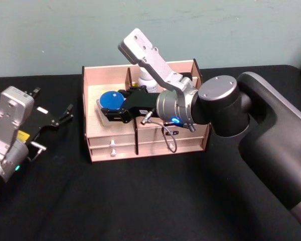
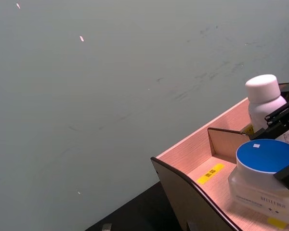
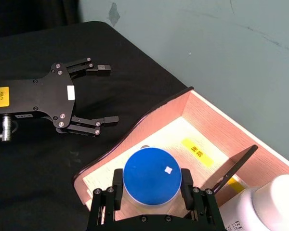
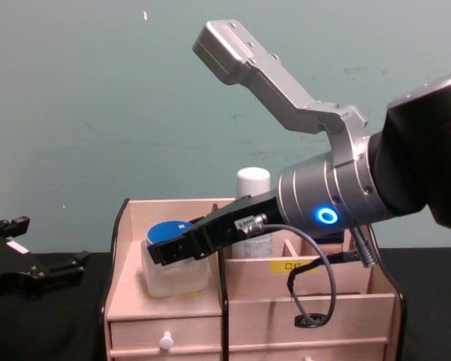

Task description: Pick up the facial cleanser and watermelon frost from the table and place them into the tiered storage box.

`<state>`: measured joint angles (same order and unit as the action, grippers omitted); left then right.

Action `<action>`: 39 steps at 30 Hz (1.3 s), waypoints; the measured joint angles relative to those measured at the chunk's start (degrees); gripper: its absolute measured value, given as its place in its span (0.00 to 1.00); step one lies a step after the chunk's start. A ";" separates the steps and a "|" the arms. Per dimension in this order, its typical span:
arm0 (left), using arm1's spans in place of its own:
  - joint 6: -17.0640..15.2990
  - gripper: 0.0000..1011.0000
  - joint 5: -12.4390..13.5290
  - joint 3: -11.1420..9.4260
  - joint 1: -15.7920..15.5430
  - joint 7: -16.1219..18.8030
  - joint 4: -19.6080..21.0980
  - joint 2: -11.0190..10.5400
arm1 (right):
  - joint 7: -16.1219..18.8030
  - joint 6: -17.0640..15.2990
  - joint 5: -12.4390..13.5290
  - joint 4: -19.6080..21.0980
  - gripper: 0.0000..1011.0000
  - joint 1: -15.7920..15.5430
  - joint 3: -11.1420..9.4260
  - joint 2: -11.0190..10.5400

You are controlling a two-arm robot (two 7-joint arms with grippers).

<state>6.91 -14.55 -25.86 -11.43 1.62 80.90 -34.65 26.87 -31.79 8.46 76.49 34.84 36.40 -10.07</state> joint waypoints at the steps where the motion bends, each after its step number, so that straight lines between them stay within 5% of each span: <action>1: 0.00 1.00 0.00 0.00 0.00 0.00 0.00 0.00 | 0.00 0.00 0.00 0.00 0.72 0.00 0.00 0.00; 11: 0.00 1.00 0.00 0.00 0.00 0.00 0.00 0.00 | -0.44 0.59 -0.29 0.26 0.97 -0.17 -0.40 0.00; 23: 0.00 1.00 0.00 0.00 0.00 0.00 0.00 0.00 | -1.49 3.11 -0.09 7.25 0.99 -3.88 -2.44 -1.97; 30: 0.00 1.00 0.00 0.00 0.00 0.00 0.00 0.00 | -5.01 6.46 -0.06 15.42 0.99 -9.37 -5.27 -4.29; 39: 0.00 1.00 0.00 0.00 0.00 0.00 0.00 0.00 | -12.52 11.99 -2.54 24.31 0.99 -17.81 -11.77 -6.67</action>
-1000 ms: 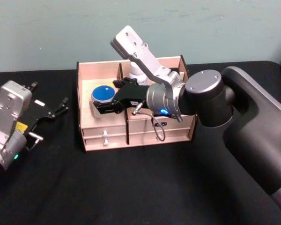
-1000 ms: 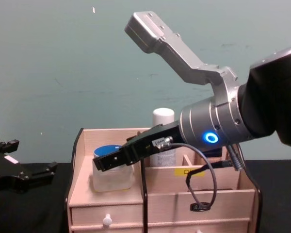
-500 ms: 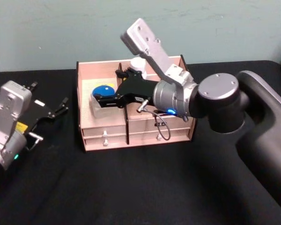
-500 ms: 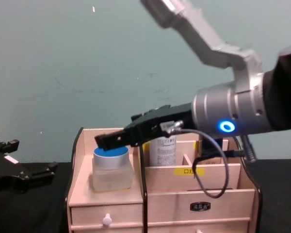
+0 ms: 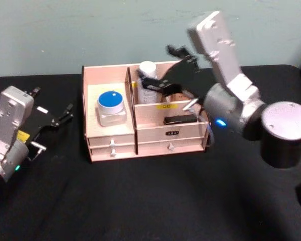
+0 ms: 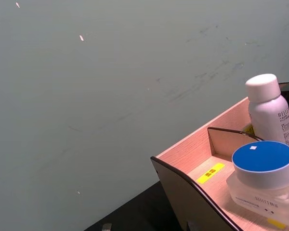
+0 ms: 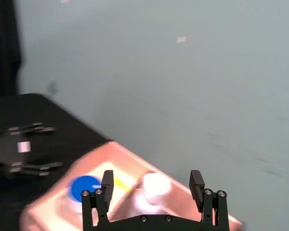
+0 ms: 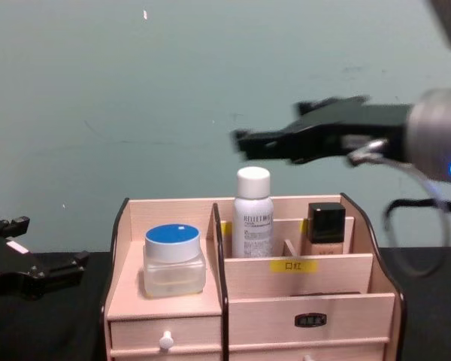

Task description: Pick up the facial cleanser and watermelon frost from the table and place them into the tiered storage box.

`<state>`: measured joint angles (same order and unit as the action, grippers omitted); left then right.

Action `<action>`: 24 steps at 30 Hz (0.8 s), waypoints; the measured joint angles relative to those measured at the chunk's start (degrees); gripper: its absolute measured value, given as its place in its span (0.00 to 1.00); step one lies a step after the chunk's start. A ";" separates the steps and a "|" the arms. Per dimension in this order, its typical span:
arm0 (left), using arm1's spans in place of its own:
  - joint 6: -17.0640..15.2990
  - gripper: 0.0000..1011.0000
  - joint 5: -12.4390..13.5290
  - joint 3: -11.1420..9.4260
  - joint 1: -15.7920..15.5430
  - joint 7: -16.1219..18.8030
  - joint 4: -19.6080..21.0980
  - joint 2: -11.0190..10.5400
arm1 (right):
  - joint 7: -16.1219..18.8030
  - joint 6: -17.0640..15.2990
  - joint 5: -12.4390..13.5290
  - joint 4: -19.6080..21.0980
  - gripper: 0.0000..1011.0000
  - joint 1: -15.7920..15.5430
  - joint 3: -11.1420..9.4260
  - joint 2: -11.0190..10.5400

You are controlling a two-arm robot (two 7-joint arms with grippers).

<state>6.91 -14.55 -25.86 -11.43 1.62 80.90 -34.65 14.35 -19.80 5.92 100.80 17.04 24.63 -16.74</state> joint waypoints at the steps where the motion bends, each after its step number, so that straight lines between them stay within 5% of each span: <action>1: 0.00 1.00 0.00 0.00 0.00 0.00 0.00 0.00 | -1.43 0.76 -0.54 0.92 0.99 -1.25 -1.24 -0.23; 14: 0.00 1.00 0.00 0.00 0.00 0.00 0.00 0.00 | -7.89 3.82 -1.30 3.38 0.99 -8.80 -11.85 -0.85; 24: 0.00 1.00 0.00 0.00 0.00 0.00 0.00 0.00 | -9.97 6.13 -3.20 -0.81 0.99 -9.34 -16.20 -0.75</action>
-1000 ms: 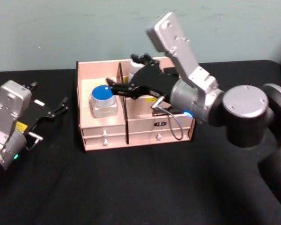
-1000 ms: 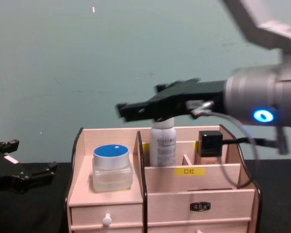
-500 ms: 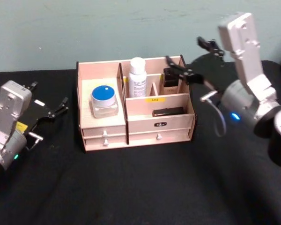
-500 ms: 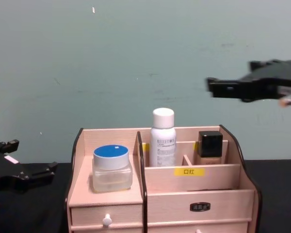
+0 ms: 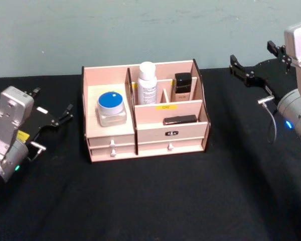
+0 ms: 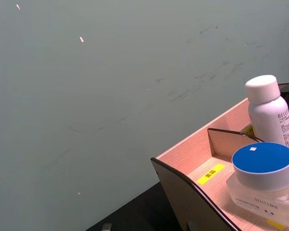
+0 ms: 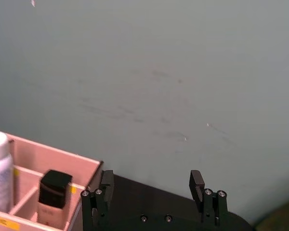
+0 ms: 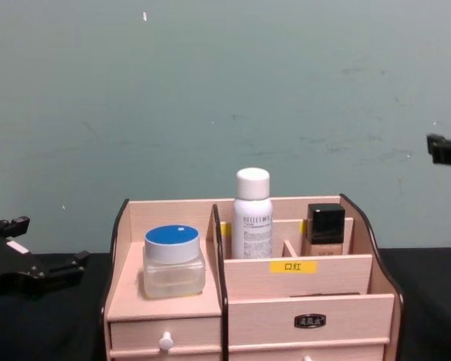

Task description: Pick up the facial cleanser and watermelon frost from the table and place them into the tiered storage box.

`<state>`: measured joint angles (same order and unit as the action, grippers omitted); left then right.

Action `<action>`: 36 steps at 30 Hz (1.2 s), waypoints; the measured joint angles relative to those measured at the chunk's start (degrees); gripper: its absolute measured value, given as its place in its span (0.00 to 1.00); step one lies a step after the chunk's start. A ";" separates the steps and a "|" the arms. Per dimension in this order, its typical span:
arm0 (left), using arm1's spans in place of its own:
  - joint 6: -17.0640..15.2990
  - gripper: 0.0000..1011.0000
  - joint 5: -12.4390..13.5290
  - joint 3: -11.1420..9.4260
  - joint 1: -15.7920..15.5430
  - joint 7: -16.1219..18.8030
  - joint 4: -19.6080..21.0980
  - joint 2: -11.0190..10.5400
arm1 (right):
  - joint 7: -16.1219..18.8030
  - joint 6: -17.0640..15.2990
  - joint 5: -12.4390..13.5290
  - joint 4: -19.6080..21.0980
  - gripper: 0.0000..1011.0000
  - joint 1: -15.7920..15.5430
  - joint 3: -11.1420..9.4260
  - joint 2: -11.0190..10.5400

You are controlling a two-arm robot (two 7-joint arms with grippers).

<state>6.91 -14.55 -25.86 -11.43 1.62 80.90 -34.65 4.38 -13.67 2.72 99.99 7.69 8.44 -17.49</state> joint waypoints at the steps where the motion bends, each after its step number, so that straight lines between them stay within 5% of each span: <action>1: 0.00 1.00 0.00 0.00 0.00 0.00 0.00 0.00 | 0.20 0.25 -0.08 -0.98 0.99 0.15 -0.25 0.03; 15: 0.00 1.00 0.00 0.00 0.00 0.00 0.00 0.00 | 3.23 1.34 -1.17 -7.72 0.99 1.18 -0.76 1.01; 36: 0.00 1.00 0.00 0.00 0.00 0.00 0.00 0.00 | 3.13 1.30 -1.08 -7.27 0.99 1.15 -0.72 0.88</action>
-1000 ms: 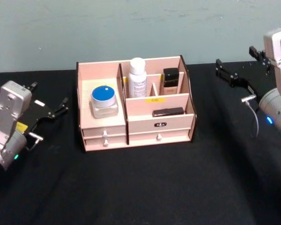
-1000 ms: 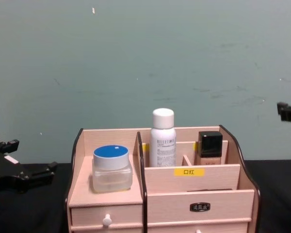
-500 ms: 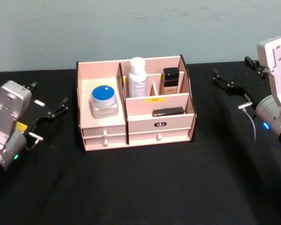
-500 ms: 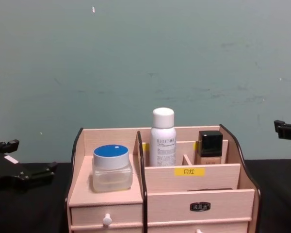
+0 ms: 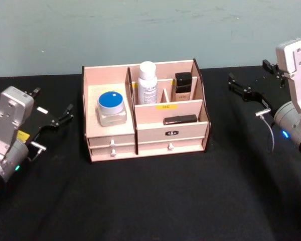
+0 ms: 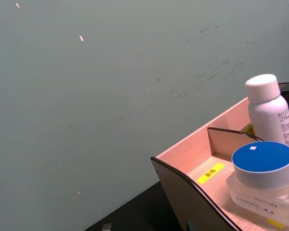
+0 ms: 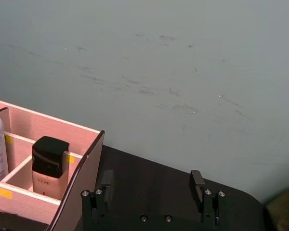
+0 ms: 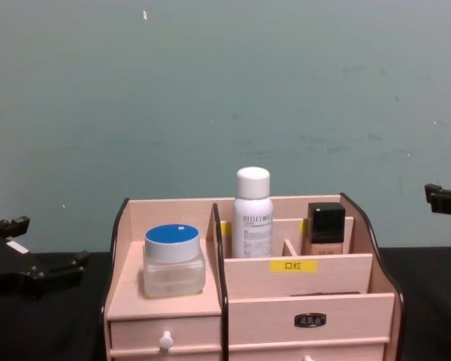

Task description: Pick up the facial cleanser and watermelon frost from the table and place them into the tiered storage box.

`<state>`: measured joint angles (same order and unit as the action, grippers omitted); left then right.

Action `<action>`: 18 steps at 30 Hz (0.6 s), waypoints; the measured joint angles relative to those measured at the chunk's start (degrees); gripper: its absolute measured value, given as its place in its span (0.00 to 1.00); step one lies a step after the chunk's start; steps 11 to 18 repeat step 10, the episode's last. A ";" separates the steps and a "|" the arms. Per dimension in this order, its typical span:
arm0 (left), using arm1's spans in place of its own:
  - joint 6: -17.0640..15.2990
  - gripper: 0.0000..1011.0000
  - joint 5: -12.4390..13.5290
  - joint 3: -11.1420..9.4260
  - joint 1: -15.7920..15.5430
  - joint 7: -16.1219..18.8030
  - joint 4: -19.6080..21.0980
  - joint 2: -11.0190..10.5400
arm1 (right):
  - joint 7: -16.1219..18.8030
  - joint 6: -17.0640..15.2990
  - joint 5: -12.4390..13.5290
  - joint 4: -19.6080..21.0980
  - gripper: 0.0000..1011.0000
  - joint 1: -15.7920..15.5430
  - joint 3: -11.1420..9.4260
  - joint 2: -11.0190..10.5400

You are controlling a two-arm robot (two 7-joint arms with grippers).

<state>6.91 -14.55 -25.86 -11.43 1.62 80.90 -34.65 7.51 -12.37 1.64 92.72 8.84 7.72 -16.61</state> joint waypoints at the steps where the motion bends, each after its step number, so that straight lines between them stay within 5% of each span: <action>1: 0.00 1.00 0.00 0.00 0.00 0.00 0.00 0.00 | -0.01 -0.01 0.01 0.02 0.99 -0.01 0.00 -0.01; 18: 0.00 1.00 0.00 0.00 0.00 0.00 0.00 0.00 | -0.06 -0.04 0.05 0.08 0.99 -0.01 0.00 -0.04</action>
